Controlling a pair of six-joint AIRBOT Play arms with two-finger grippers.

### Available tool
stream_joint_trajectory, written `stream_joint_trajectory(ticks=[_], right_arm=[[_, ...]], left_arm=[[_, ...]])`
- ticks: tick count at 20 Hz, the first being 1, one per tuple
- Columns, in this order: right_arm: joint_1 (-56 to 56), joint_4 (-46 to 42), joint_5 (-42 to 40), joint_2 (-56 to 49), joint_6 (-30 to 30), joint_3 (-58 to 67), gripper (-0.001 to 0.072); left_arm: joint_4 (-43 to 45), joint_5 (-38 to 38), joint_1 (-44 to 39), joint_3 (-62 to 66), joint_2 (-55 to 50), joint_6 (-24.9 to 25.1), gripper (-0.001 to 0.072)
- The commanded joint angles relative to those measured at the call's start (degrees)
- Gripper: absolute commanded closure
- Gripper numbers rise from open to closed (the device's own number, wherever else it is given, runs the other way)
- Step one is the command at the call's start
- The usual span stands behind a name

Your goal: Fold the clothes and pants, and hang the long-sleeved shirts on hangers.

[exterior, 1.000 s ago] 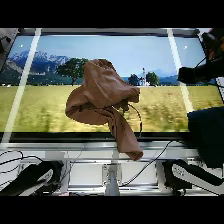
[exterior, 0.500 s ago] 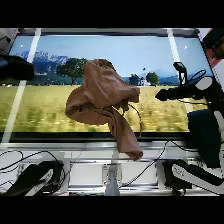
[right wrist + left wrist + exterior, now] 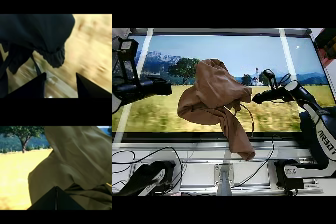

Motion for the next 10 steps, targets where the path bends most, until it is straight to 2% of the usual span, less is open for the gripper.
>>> stream_joint_trajectory(ticks=[1,2,3,5,10], right_arm=[[3.7,1.0,-3.6,-4.2,-1.3,5.0,0.0260],[4.0,0.7,-3.5,-5.2,0.0,6.6,0.0261],[4.2,0.3,-3.0,-6.1,1.3,8.0,0.0260],[4.2,-1.1,-1.4,-7.7,3.1,10.0,0.0260],[4.1,-4.5,4.4,-9.0,3.3,10.8,0.0261]], left_arm=[[-0.6,0.6,0.0,-0.7,-0.8,0.0,0.0547],[-0.6,0.6,0.0,-0.7,-1.1,0.0,0.0278],[-0.6,0.6,0.0,-0.7,-1.5,0.0,0.0112],[-1.7,0.4,0.0,-0.7,-2.2,0.0,0.0094],[-6.0,0.4,0.0,-0.7,-4.3,0.0,0.0096]])
